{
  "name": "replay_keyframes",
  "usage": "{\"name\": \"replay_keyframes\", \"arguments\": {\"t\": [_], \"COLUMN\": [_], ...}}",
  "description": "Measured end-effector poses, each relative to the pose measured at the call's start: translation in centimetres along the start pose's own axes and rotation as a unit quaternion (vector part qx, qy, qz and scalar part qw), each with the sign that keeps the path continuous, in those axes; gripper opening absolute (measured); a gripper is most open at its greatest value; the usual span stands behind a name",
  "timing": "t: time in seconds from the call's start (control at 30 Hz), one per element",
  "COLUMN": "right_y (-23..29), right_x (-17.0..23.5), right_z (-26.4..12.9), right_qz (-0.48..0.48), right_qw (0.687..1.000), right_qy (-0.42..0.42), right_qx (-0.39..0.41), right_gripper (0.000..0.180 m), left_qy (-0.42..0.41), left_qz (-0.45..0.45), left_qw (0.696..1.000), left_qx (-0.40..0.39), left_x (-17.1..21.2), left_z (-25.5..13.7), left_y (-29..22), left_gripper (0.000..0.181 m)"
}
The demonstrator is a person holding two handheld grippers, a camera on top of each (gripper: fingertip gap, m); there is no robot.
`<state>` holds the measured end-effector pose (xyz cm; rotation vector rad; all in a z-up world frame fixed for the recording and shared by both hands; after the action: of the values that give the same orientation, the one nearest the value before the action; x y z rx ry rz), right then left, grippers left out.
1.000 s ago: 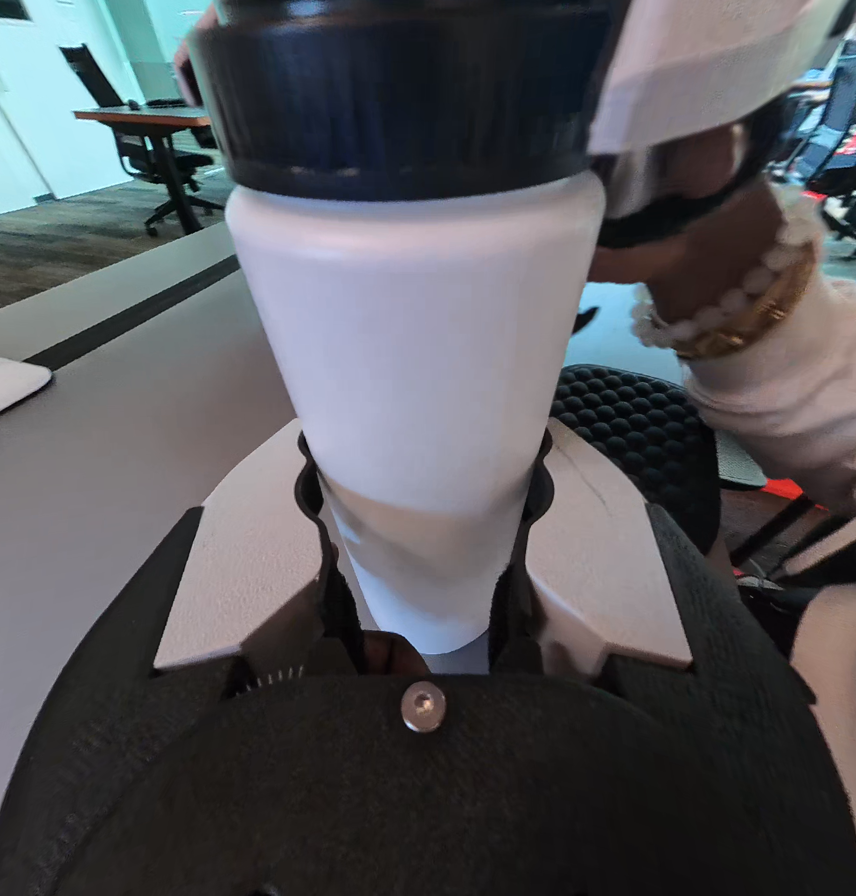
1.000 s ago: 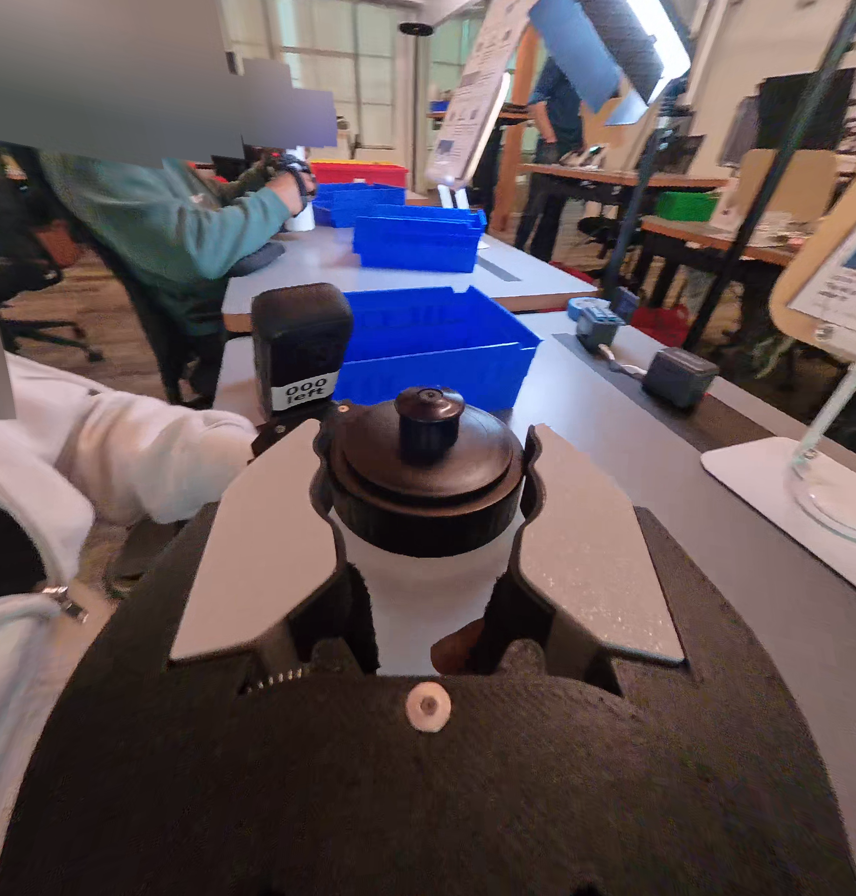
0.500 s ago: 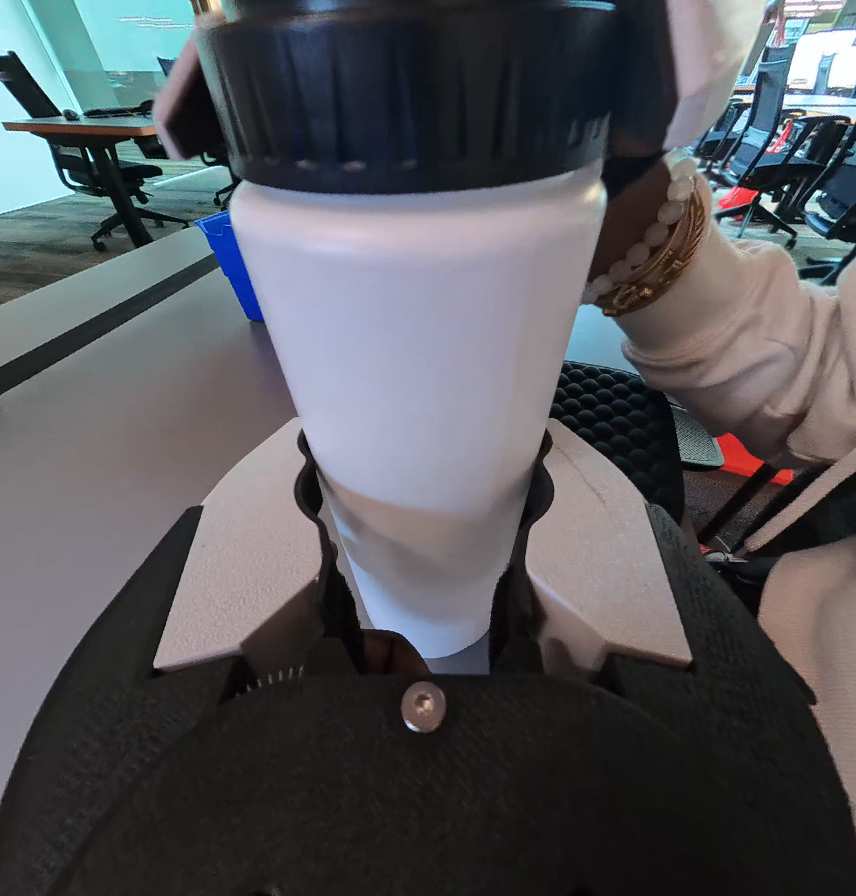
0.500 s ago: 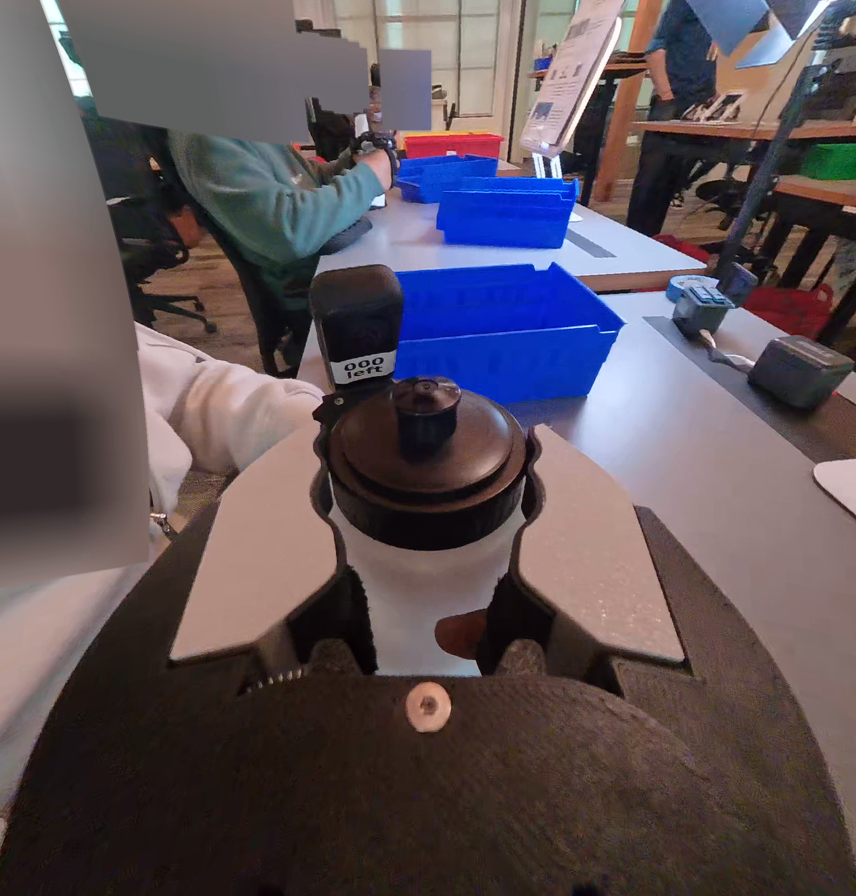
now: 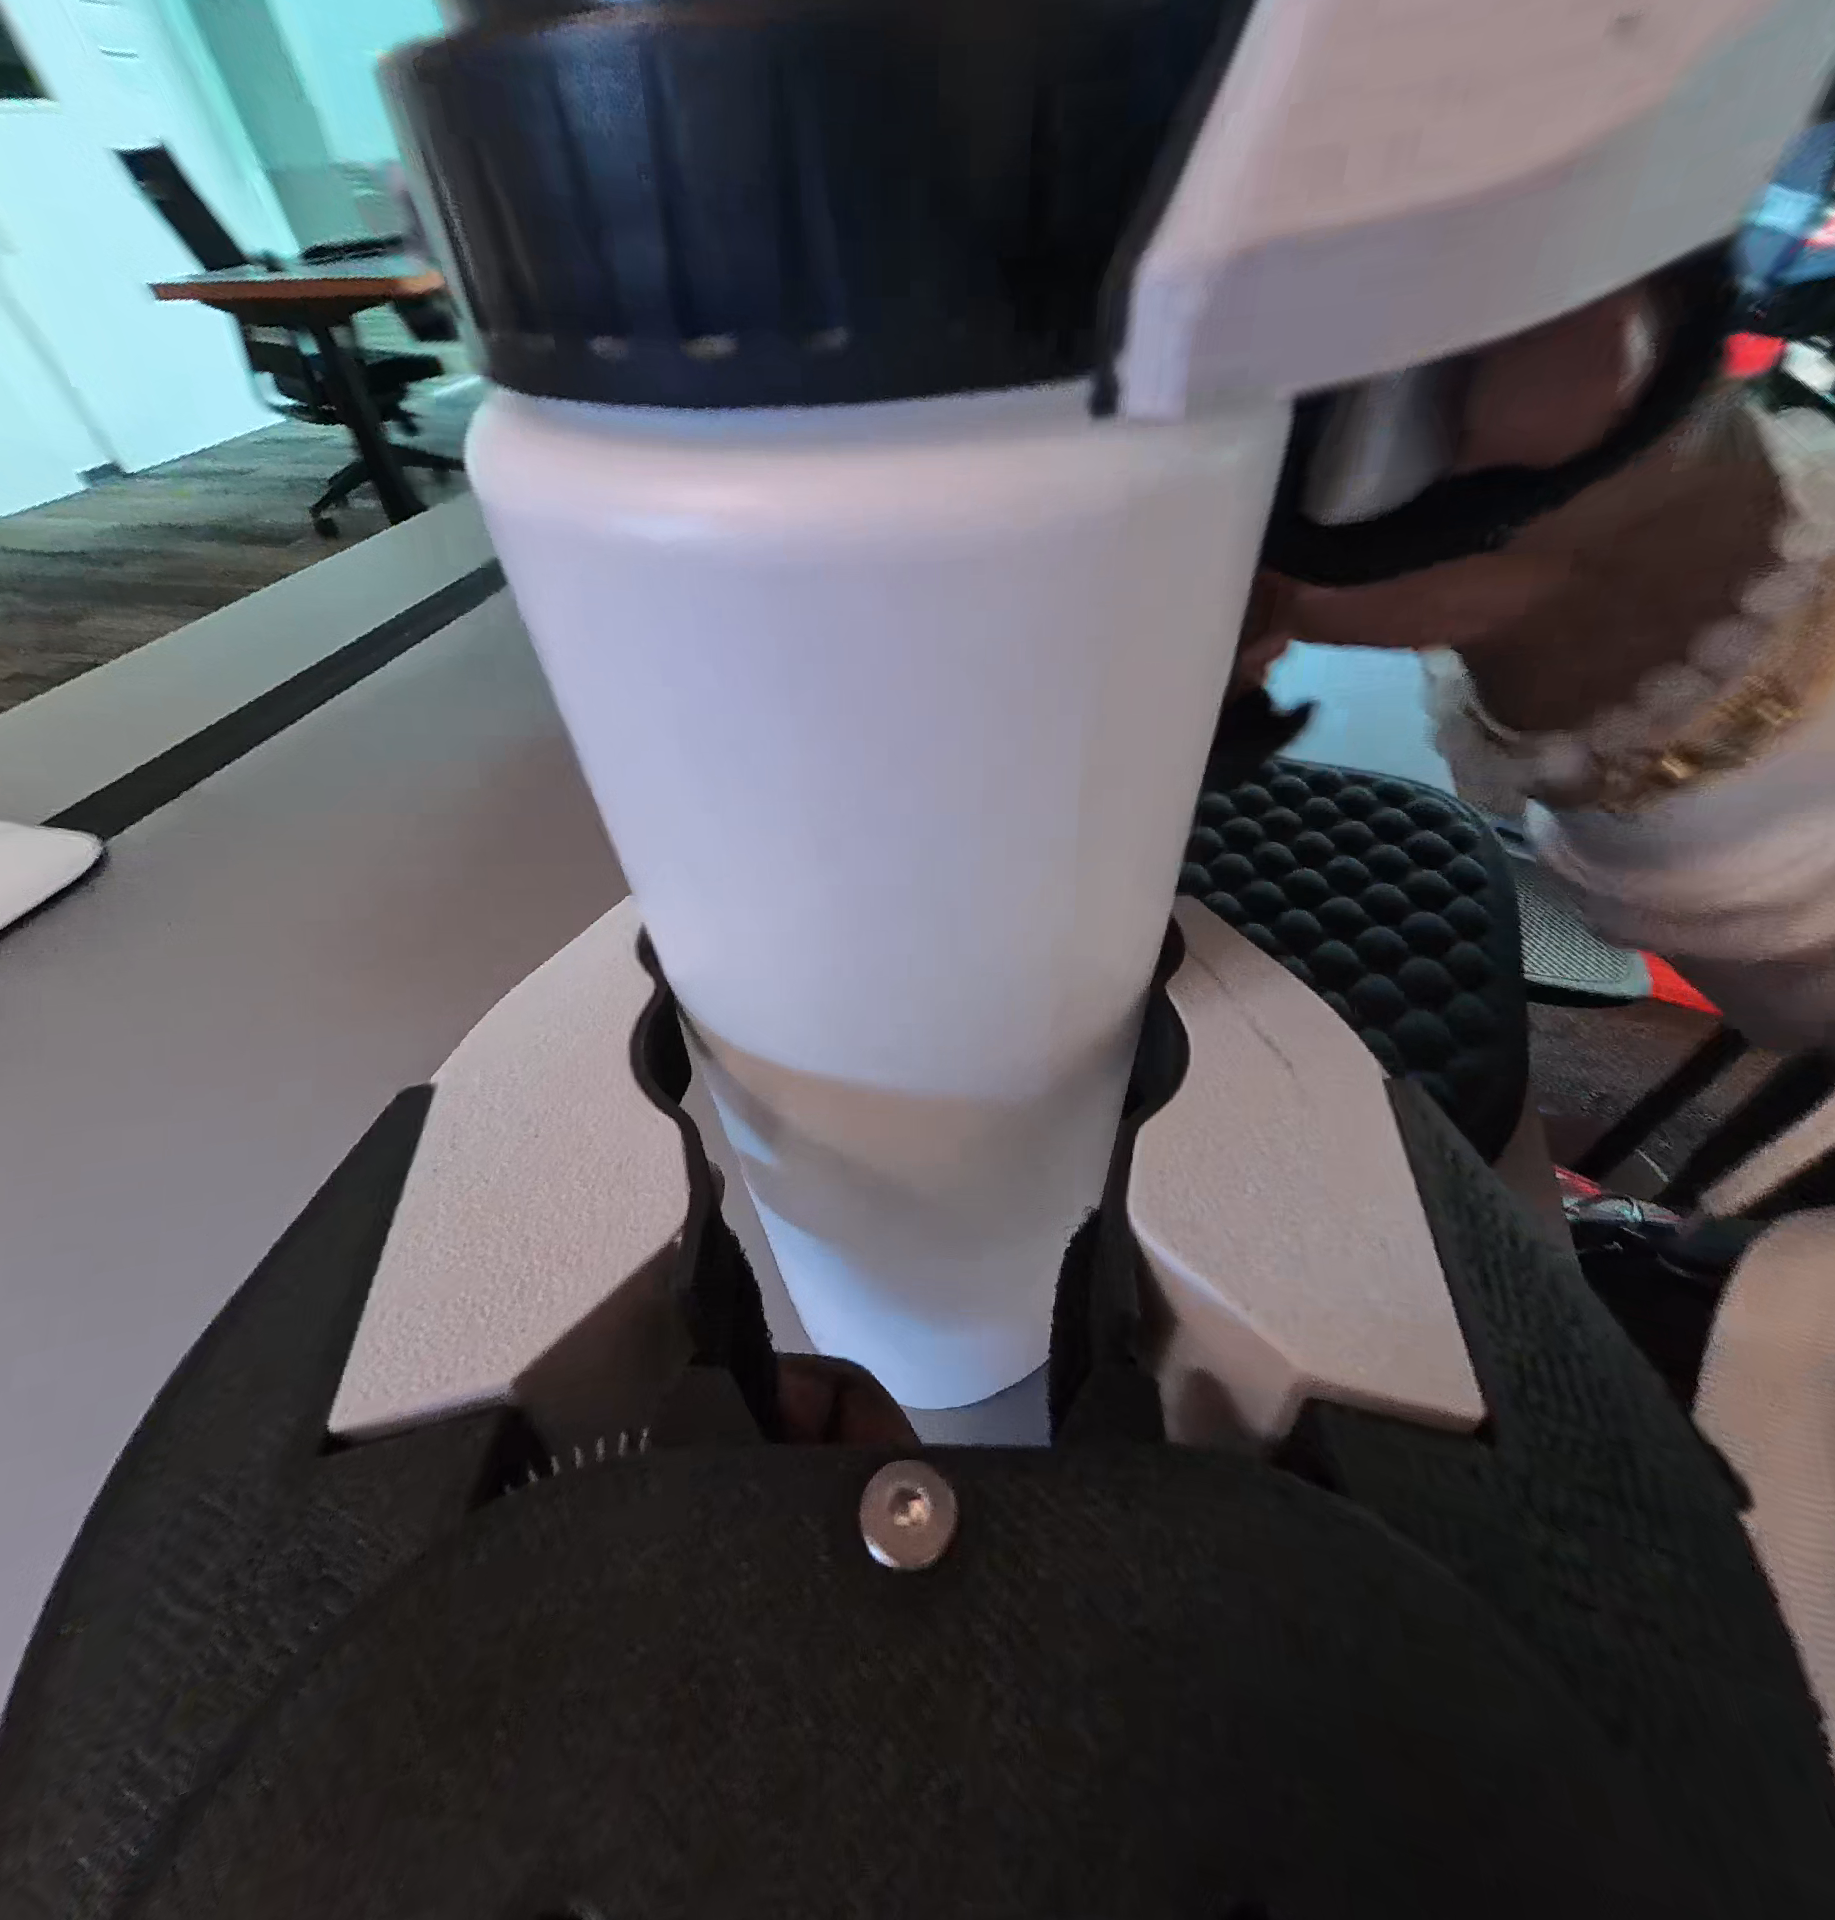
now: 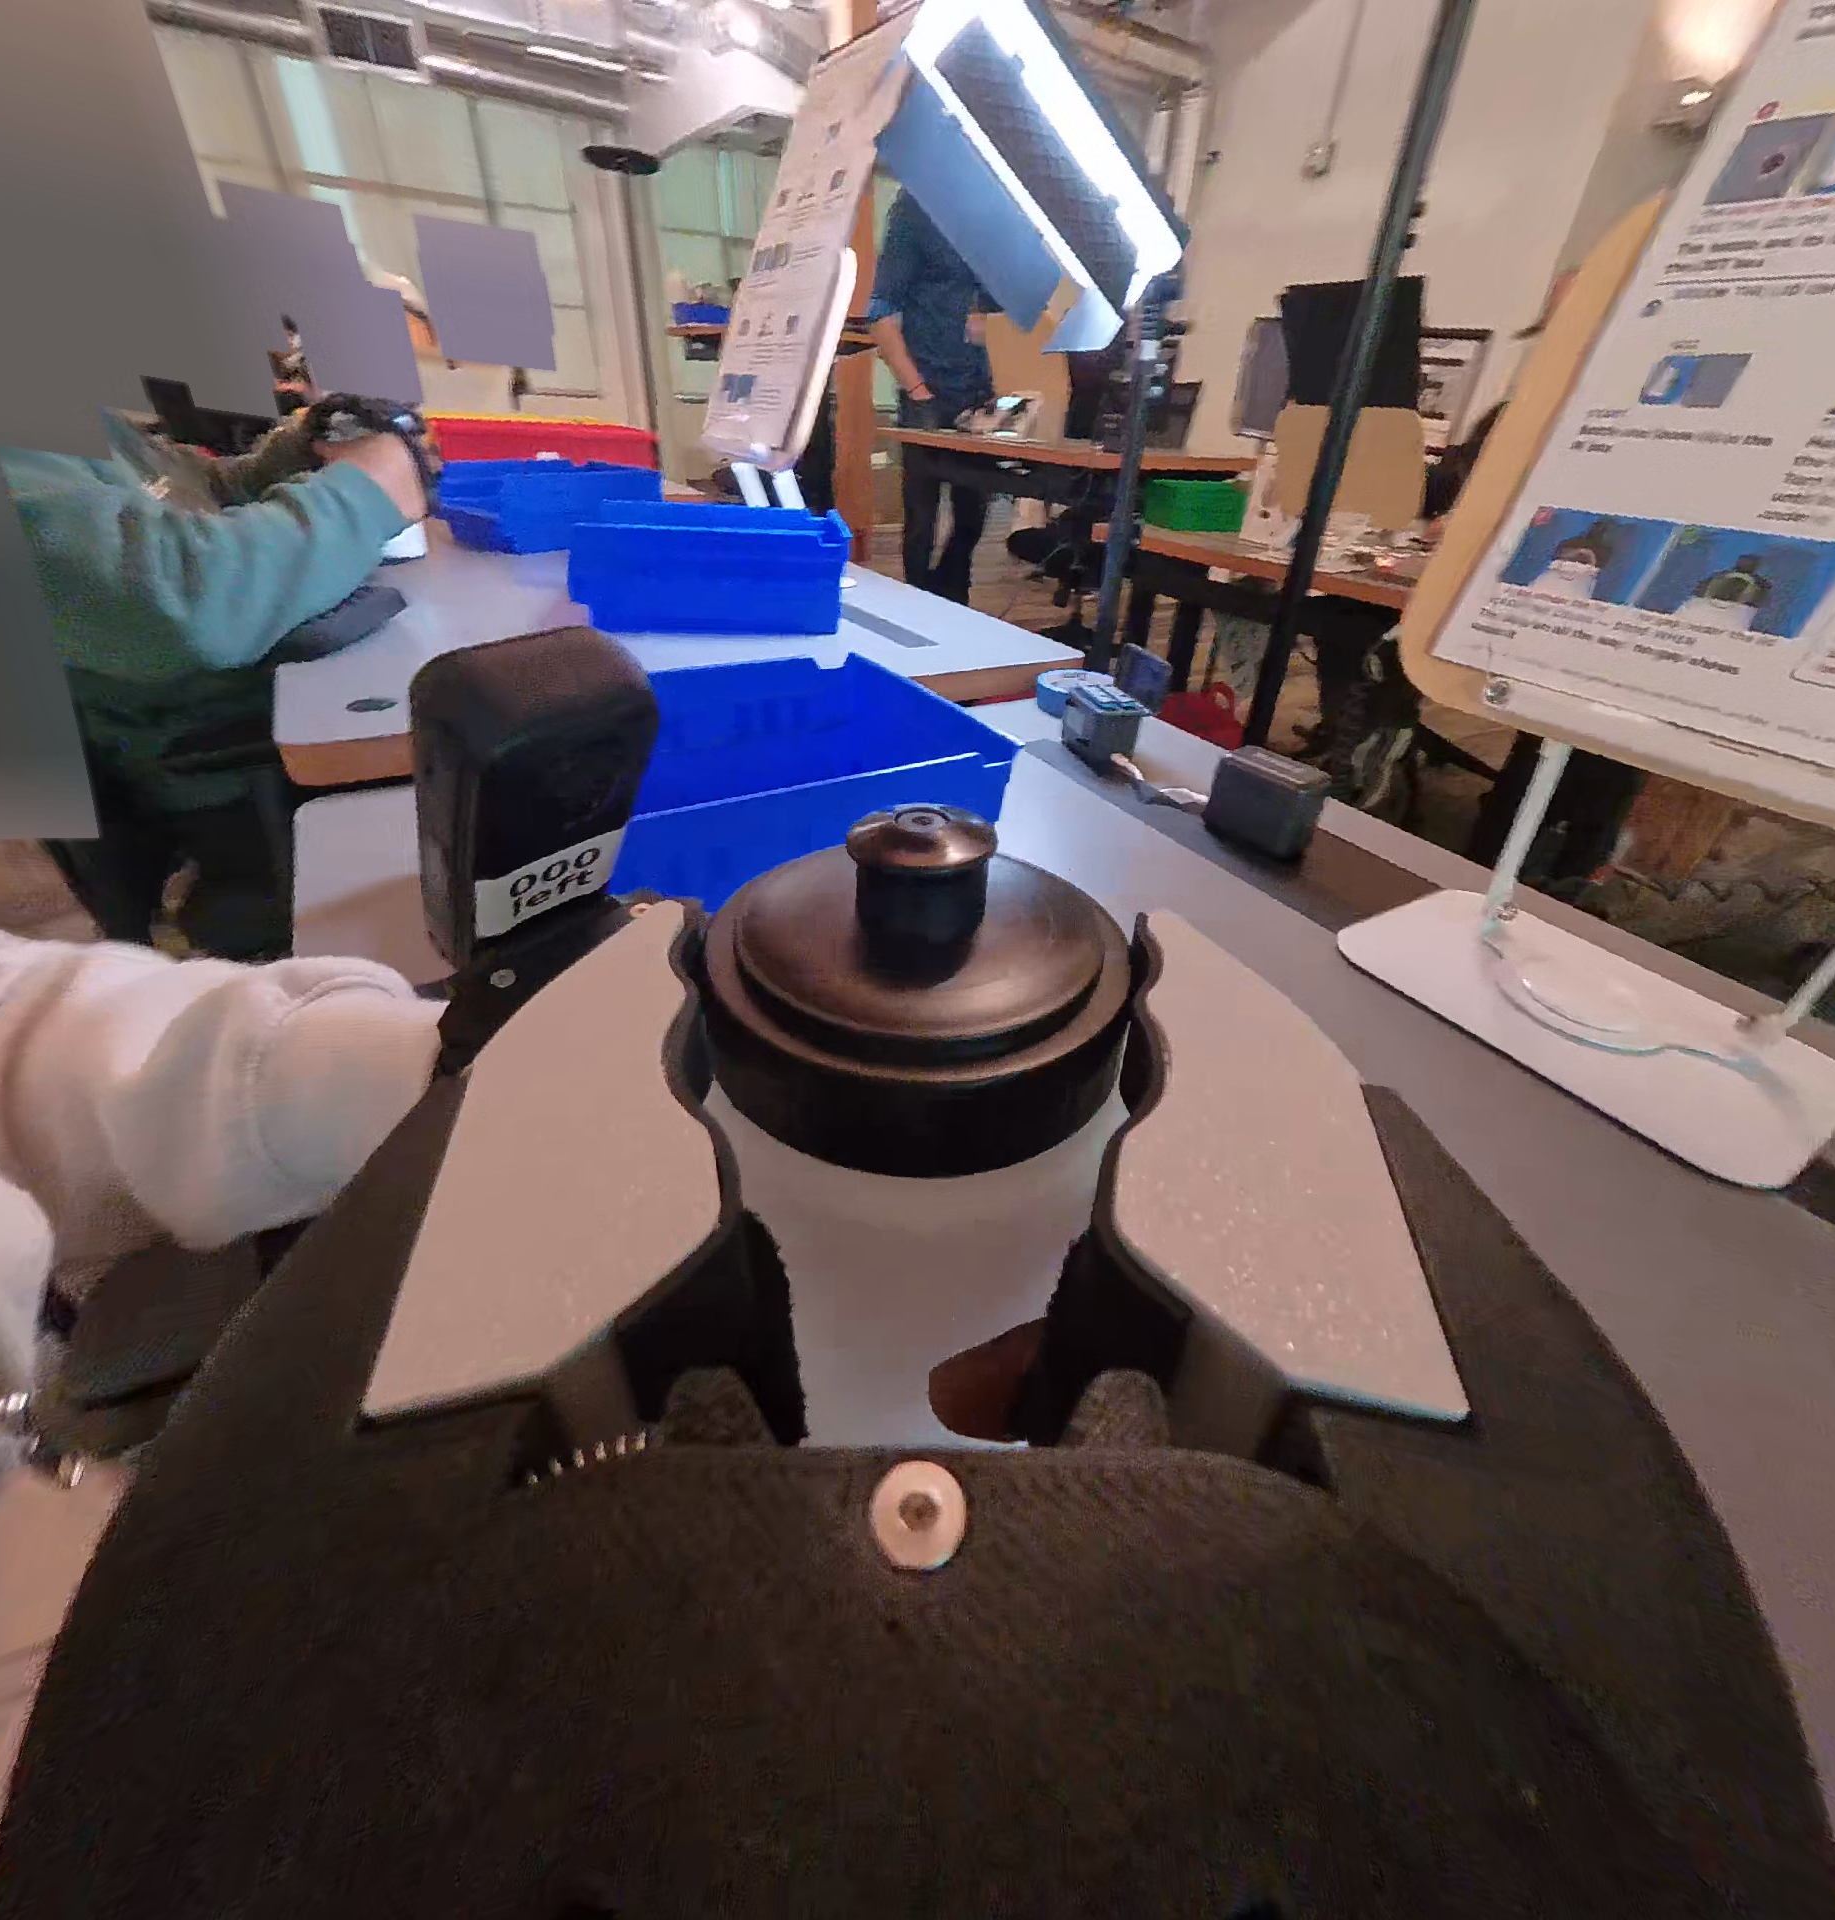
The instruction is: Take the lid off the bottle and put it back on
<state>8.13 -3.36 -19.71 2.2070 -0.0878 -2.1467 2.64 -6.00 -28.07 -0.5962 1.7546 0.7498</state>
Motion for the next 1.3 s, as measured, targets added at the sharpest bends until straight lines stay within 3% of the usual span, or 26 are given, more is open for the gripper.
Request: {"name": "replay_keyframes", "arguments": {"t": [0.1, 0.2, 0.57, 0.7, 0.77, 0.97, 1.1, 1.3], "right_y": [-0.7, -0.8, 0.1, 0.0, 0.1, 0.3, 0.0, -0.1], "right_x": [-0.2, -0.7, -0.2, -0.1, -0.1, 0.0, 0.0, 0.1], "right_z": [-0.1, 0.0, -0.4, -0.6, -0.5, -0.2, -0.4, -0.5], "right_qz": [0.01, 0.007, 0.007, 0.011, 0.015, 0.017, 0.0, 0.012], "right_qw": [0.995, 0.987, 0.999, 0.998, 0.995, 0.991, 0.997, 0.996], "right_qy": [0.032, 0.037, -0.025, -0.034, -0.035, -0.039, -0.042, -0.053], "right_qx": [-0.092, -0.154, -0.035, -0.059, -0.091, -0.129, -0.065, -0.066], "right_gripper": [0.092, 0.077, 0.077, 0.077, 0.078, 0.077, 0.077, 0.077], "left_qy": [-0.004, -0.006, 0.015, 0.019, 0.017, -0.003, 0.004, 0.005], "left_qz": [0.001, -0.004, -0.003, 0.014, 0.008, -0.005, -0.002, 0.002], "left_qw": [1.0, 1.0, 1.0, 1.0, 0.999, 1.0, 1.0, 1.0], "left_qx": [0.024, 0.027, 0.0, 0.02, 0.047, 0.019, -0.027, -0.019], "left_x": [0.0, 0.0, -0.1, -0.2, -0.5, -1.0, -1.0, -1.0], "left_z": [0.1, 0.0, 0.1, 0.2, 0.4, 0.6, 0.4, 0.6], "left_y": [-0.2, -0.2, -0.7, -0.6, -0.7, -0.8, -0.6, -0.5], "left_gripper": [0.086, 0.086, 0.086, 0.09, 0.108, 0.097, 0.089, 0.093]}}
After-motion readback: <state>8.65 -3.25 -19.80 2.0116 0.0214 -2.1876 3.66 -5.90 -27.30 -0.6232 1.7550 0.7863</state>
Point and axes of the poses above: each gripper's, where its closed fingertips meet, z out along the fingers, x out of its underside, y = z × x across the jaws, the point moved 6 cm from there along -z, back along the fingers, and after that the axes turned 8 degrees about z, right-handed, at the moved point
